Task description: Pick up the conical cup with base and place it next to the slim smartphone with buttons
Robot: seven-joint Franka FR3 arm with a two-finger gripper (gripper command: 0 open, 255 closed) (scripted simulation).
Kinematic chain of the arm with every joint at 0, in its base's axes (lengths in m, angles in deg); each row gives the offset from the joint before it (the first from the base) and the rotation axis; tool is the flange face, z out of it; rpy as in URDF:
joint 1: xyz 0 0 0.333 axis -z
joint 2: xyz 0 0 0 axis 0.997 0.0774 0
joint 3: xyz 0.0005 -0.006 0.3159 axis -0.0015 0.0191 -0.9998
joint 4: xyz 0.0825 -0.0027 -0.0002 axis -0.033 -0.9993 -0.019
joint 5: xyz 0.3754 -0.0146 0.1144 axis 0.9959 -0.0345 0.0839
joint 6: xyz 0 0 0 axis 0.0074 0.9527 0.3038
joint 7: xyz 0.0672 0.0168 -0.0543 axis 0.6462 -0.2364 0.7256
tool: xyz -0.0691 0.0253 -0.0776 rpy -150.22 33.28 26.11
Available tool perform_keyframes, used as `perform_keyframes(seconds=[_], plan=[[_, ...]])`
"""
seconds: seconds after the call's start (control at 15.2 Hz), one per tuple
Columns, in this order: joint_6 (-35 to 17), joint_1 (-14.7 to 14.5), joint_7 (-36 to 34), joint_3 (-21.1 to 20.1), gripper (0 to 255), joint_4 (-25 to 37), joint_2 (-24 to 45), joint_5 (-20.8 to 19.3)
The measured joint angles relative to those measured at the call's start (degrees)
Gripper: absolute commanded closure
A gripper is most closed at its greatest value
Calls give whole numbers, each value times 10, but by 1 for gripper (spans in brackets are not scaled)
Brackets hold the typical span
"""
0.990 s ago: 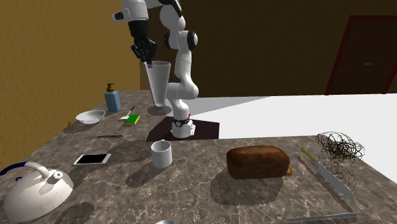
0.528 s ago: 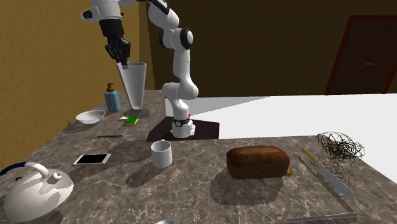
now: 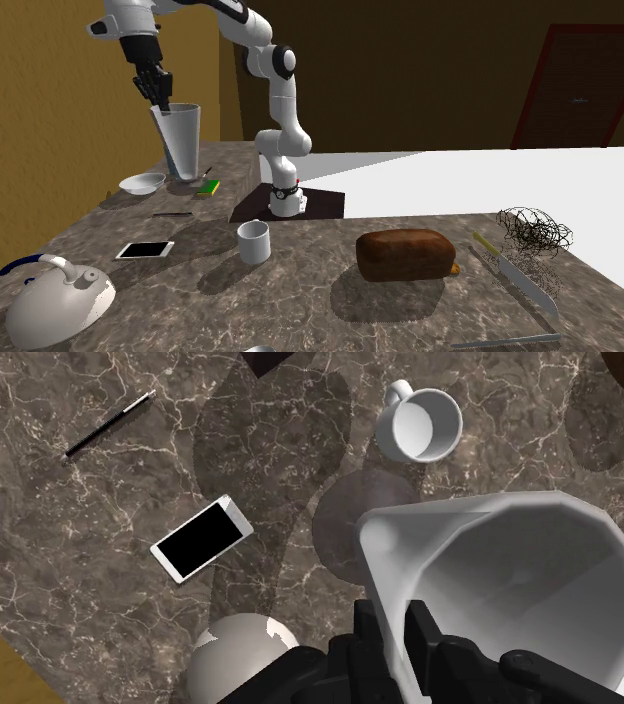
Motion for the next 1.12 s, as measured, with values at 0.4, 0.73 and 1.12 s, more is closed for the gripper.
perform_keyframes(seconds=[0.4,0.73,1.12], plan=[[-51,-1,1,-3,255,-71,-21,-6],[-90,-1,3,-4,255,-122,-33,-9],[-140,0,4,-6,255,-186,-47,-12]])
